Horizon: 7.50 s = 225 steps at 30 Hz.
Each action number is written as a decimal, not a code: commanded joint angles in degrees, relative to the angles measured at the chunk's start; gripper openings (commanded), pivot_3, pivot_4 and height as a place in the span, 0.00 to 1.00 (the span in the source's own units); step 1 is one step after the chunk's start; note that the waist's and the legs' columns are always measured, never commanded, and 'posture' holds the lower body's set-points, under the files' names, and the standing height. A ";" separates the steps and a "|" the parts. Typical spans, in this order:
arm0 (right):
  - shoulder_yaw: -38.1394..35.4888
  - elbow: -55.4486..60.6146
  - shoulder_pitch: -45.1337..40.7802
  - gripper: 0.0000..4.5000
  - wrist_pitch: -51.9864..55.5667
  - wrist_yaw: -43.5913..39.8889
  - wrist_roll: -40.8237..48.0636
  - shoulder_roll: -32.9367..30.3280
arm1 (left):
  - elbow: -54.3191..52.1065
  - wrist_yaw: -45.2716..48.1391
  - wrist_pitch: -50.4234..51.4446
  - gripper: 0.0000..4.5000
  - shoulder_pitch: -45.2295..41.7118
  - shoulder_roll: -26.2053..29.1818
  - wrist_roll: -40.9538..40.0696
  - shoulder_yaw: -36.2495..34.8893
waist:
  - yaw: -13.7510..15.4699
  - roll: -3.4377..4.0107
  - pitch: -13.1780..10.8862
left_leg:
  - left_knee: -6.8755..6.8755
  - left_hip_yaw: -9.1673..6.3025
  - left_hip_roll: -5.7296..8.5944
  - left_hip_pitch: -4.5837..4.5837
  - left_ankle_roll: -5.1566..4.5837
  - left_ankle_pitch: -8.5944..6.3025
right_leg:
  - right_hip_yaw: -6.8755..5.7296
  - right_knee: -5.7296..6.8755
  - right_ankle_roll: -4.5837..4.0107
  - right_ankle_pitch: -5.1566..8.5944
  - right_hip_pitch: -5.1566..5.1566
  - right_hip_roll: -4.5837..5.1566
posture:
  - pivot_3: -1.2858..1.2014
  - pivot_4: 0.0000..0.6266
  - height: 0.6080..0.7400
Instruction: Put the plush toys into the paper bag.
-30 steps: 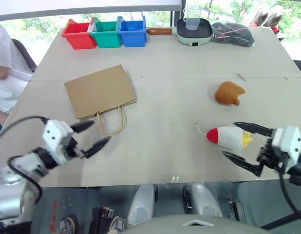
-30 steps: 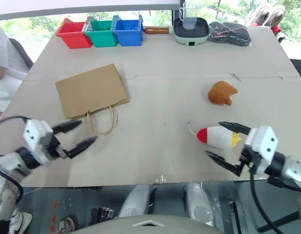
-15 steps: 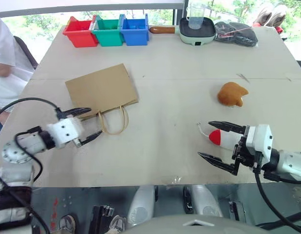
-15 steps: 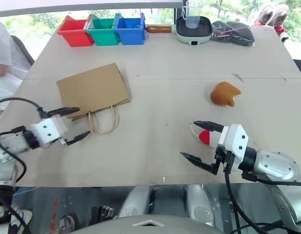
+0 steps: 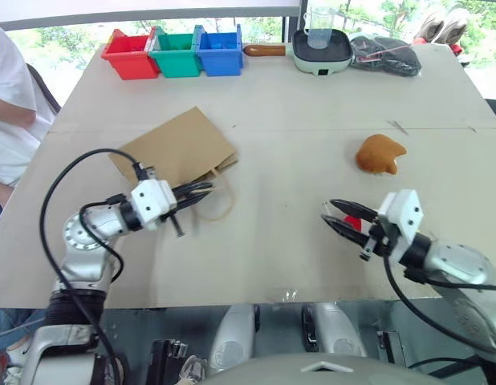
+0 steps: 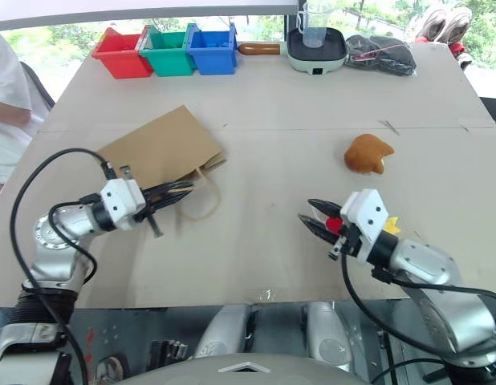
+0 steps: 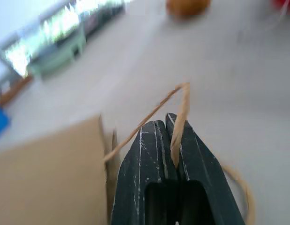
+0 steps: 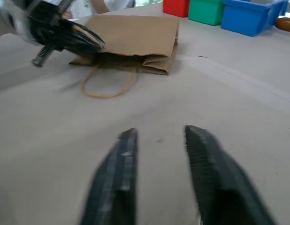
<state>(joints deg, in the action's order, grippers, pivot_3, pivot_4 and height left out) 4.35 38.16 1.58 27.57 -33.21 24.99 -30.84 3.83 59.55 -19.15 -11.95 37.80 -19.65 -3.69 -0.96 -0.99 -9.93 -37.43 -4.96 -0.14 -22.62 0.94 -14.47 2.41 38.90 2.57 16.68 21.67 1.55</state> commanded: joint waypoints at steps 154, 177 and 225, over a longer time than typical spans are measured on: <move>1.95 -24.95 -61.79 0.01 -0.75 -14.49 -11.52 1.31 | -31.93 -36.57 54.80 0.00 -7.43 -11.40 -50.49 -14.12 | 0.10 0.03 -0.30 | 0.09 -0.11 0.11 -0.18 0.23 0.14 | -0.03 -0.07 0.10 0.03 0.17 0.17 | 0.52 0.24 1.00; 22.19 -24.73 -54.17 0.01 -15.66 -25.15 -24.01 -0.85 | -30.42 -37.28 53.83 0.00 -10.08 -12.99 -50.78 -14.22 | -0.07 0.06 -0.32 | 0.09 -0.10 0.11 -0.16 0.27 0.16 | -0.04 -0.06 0.11 0.03 0.19 0.14 | 0.52 0.24 1.00; -20.46 -11.59 -38.03 0.20 46.60 2.42 20.49 19.51 | -30.62 -35.91 49.57 0.00 -5.55 -11.30 -48.41 -17.14 | -1.15 0.09 -0.36 | 0.17 0.03 0.08 -0.14 0.11 0.07 | 0.06 -0.04 0.09 0.04 0.17 -0.08 | 0.52 0.24 1.00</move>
<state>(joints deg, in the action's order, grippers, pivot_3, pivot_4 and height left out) -15.45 25.70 -35.22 76.83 -30.16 43.41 -10.94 -24.28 23.36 31.63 -17.27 26.30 -67.86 -19.95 -2.11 -0.90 -10.28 -37.26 -4.97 -0.07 -22.77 1.06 -14.39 2.44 38.84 2.66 16.71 21.84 1.46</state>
